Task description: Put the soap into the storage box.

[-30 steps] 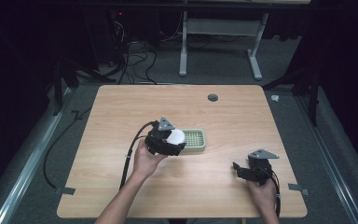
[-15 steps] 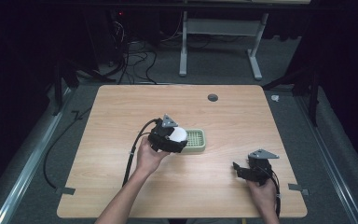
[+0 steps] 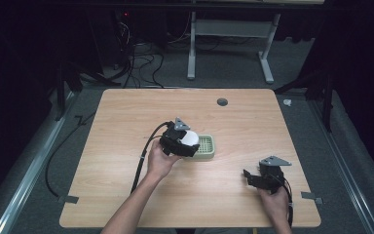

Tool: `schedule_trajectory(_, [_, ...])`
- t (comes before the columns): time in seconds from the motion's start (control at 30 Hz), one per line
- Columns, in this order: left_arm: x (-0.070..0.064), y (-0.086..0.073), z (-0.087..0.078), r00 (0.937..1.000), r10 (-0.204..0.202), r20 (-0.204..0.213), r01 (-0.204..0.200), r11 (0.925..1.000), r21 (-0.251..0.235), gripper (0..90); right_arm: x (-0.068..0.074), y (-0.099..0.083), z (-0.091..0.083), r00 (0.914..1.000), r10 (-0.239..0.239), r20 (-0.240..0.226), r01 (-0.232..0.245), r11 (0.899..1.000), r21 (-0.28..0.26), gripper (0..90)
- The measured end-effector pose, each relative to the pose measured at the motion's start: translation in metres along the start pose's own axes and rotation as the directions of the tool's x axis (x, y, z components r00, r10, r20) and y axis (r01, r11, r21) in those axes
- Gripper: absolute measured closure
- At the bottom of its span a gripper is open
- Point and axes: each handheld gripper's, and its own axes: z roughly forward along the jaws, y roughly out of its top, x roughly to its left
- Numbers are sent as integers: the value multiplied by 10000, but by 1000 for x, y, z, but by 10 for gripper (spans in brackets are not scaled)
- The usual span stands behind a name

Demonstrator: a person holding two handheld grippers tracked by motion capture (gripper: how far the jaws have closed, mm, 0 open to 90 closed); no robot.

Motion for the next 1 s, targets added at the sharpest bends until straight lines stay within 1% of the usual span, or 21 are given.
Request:
schedule_trajectory(0.1, [0,0,7,10000,25,-63,-24,9998,185,244,0,0,0,10000,0,1,0,10000,0,281])
schedule_trajectory(0.13, [0,0,7,10000,25,-63,-24,9998,185,245,0,0,0,10000,0,4,0,10000,2,281])
schedule_trajectory(0.3, [1,0,17,9998,-106,-178,111,9996,261,245,0,0,0,10000,5,6,-5,10000,-2,282])
schedule_trajectory(0.33, [1,0,17,9998,-106,-178,111,9996,261,245,0,0,0,10000,5,7,-5,10000,0,281])
schedule_trajectory(0.5, [1,0,29,9995,-66,-312,81,9988,483,245,0,0,0,10000,5,6,-5,10000,-1,282])
schedule_trajectory(0.6, [1,0,31,9994,-58,-354,76,9986,524,245,0,0,0,10000,1,8,-1,10000,-2,282])
schedule_trajectory(0.67, [2,-1,37,9990,-56,-442,84,9980,632,245,0,0,0,10000,6,8,-6,10000,-2,282])
schedule_trajectory(1.0, [3,-3,48,9980,-107,-624,153,9972,738,245,0,0,0,10000,0,6,0,10000,0,282])
